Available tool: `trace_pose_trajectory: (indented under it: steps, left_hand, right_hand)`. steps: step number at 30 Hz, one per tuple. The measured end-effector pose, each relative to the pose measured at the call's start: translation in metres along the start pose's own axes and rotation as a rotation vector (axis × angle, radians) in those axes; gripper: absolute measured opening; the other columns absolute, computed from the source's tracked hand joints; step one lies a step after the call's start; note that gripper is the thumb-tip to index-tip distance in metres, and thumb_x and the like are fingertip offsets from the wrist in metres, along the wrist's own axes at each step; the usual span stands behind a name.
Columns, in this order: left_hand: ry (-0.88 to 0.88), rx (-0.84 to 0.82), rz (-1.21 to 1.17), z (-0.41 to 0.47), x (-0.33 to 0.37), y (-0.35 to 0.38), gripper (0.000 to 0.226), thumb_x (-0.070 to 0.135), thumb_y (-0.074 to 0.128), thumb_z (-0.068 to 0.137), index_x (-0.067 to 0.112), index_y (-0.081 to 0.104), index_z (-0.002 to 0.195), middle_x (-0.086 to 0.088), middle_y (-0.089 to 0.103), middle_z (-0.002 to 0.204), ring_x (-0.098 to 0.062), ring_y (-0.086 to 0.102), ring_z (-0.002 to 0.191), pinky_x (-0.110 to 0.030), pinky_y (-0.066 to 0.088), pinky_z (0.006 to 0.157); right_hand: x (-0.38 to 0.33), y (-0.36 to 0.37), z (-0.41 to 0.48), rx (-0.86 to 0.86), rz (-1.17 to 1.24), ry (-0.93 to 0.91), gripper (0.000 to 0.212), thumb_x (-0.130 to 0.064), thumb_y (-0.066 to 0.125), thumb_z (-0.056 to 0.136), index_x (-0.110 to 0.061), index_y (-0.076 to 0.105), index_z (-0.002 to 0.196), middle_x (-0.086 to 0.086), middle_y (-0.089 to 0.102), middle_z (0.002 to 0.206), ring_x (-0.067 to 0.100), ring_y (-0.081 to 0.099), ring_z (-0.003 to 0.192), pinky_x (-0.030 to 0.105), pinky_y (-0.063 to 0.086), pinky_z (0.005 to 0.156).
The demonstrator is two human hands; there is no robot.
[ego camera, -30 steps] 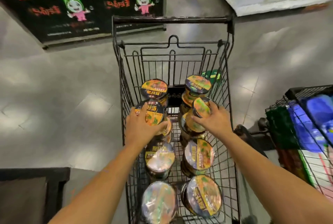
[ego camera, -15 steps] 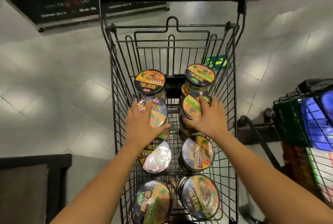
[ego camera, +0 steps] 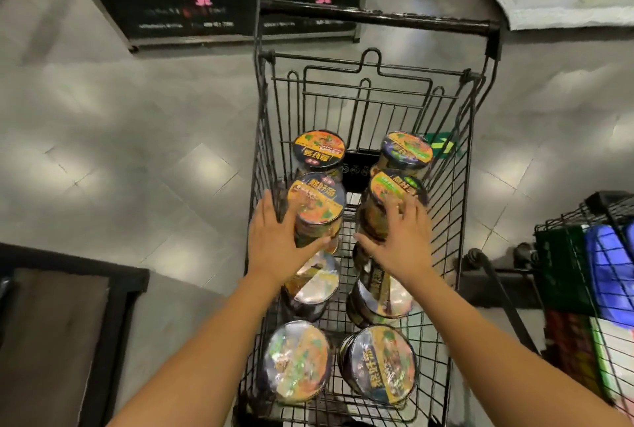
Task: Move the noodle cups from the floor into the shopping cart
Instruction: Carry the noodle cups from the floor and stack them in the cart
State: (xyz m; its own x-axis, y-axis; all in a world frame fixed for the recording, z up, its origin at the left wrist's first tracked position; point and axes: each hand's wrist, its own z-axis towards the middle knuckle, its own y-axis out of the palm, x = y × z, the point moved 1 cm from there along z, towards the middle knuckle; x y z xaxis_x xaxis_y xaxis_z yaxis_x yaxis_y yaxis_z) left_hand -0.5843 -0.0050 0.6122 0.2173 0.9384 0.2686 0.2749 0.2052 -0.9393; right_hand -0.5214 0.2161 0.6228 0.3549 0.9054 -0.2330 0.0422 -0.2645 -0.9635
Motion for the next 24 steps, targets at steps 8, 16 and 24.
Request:
trace_pose_trajectory:
  steps: [8,16,24]
  left_hand:
    - [-0.319,0.078,-0.077,-0.136,-0.085,-0.003,0.104,0.089,0.013,0.069,0.029,0.013,0.154,-0.018,-0.002,0.161,-0.033,0.004,0.148,-0.047,0.015,0.117]
    - [-0.721,0.058,-0.098,-0.359,-0.188,0.015,0.111,0.088,0.006,0.064,0.025,0.026,0.153,-0.021,0.005,0.16,-0.036,0.014,0.147,-0.044,0.021,0.116]
    - [-1.255,0.137,-0.232,-0.629,-0.247,0.058,0.112,0.091,-0.004,0.068,0.024,0.032,0.151,-0.024,0.016,0.157,-0.04,0.025,0.143,-0.047,0.028,0.112]
  right_hand:
    - [-0.099,0.046,-0.101,-0.219,0.011,-0.264,0.092,-0.079,0.034,0.078,-0.012,0.044,0.141,0.021,0.046,0.138,0.043,0.043,0.126,0.052,0.042,0.1]
    - [-0.212,0.078,-0.25,-0.35,-0.14,-0.6,0.092,-0.079,0.031,0.079,-0.021,0.025,0.15,0.015,0.024,0.153,0.034,0.02,0.14,0.044,0.022,0.113]
    - [-0.319,0.132,-0.458,-0.488,-0.366,-1.042,0.104,-0.084,0.019,0.072,-0.016,0.032,0.148,0.02,0.036,0.147,0.037,0.036,0.133,0.043,0.031,0.107]
